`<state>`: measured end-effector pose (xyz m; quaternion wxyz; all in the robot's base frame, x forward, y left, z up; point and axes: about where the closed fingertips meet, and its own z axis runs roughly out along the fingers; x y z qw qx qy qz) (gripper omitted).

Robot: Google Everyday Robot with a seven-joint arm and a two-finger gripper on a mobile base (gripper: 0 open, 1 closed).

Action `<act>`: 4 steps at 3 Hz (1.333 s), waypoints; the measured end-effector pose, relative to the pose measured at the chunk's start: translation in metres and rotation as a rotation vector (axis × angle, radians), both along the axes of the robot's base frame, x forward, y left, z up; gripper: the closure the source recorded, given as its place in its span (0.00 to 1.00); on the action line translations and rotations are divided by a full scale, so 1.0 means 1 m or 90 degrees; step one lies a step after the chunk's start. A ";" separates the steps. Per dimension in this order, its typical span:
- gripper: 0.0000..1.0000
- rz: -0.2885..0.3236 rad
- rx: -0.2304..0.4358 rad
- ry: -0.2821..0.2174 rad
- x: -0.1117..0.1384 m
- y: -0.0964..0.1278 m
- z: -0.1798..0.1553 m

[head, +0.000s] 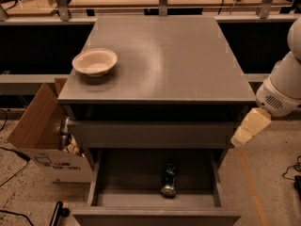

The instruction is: Pick green can from middle drawer and place on counter

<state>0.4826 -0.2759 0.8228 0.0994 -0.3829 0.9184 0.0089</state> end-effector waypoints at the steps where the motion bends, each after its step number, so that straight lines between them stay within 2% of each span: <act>1: 0.00 -0.096 0.048 0.077 0.011 0.020 -0.038; 2: 0.00 -0.212 0.070 0.112 -0.005 0.055 -0.096; 3: 0.00 -0.238 0.073 0.114 -0.006 0.053 -0.099; 4: 0.00 -0.266 0.103 0.170 -0.002 0.065 -0.120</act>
Offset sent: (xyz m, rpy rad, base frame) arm -0.0090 0.1011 -0.1438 0.2015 0.2077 -0.9449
